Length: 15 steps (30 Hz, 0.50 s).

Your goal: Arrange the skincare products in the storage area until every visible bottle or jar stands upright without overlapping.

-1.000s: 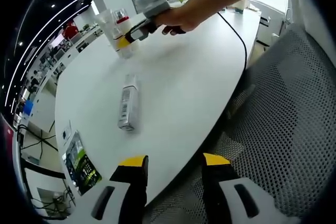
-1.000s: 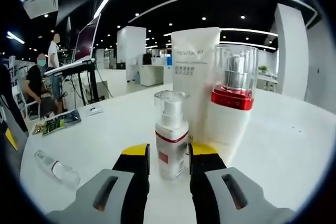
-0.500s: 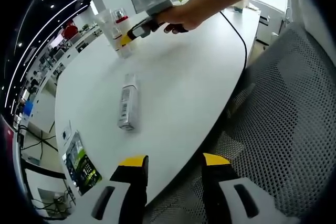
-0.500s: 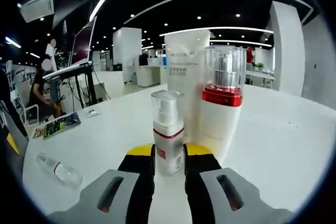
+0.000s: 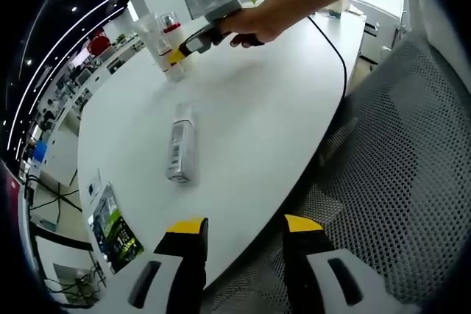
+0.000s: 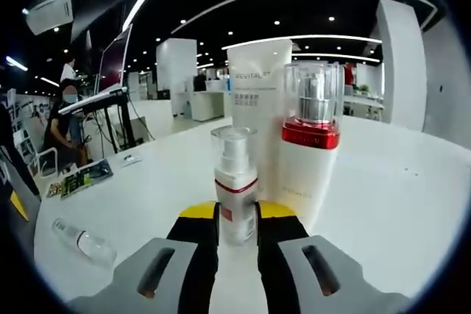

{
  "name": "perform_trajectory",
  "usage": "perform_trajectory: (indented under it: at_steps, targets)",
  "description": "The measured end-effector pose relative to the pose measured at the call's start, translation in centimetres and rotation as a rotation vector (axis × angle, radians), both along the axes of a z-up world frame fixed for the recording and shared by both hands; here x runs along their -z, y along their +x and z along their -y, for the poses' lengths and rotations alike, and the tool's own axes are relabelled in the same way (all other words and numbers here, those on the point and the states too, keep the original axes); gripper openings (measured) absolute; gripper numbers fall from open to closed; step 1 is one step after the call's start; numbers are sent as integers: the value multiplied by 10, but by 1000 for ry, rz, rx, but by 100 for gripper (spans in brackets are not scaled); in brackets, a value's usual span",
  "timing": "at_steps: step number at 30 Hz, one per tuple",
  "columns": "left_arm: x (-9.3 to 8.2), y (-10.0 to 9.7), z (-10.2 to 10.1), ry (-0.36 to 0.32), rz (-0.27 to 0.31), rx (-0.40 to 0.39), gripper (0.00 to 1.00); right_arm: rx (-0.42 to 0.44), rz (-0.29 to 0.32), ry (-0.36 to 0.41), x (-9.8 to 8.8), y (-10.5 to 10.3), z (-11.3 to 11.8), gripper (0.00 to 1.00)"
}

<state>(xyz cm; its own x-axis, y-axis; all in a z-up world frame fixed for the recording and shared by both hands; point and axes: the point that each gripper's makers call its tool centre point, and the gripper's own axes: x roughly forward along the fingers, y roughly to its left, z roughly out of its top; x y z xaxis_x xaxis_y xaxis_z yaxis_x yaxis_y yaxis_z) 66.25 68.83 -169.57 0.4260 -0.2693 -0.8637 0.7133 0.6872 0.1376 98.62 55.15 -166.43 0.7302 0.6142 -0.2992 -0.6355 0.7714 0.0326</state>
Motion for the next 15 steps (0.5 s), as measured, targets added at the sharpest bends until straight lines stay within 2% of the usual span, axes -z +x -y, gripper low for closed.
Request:
perform_trajectory:
  at_steps: [7,15]
  targets:
    - [-1,1,0,-1,5,-2,41,-4,-2,17,-5,-12,2,18]
    - [-2,2,0,-9,12,-16,42,-46,-62,103,-16,-59,1,20]
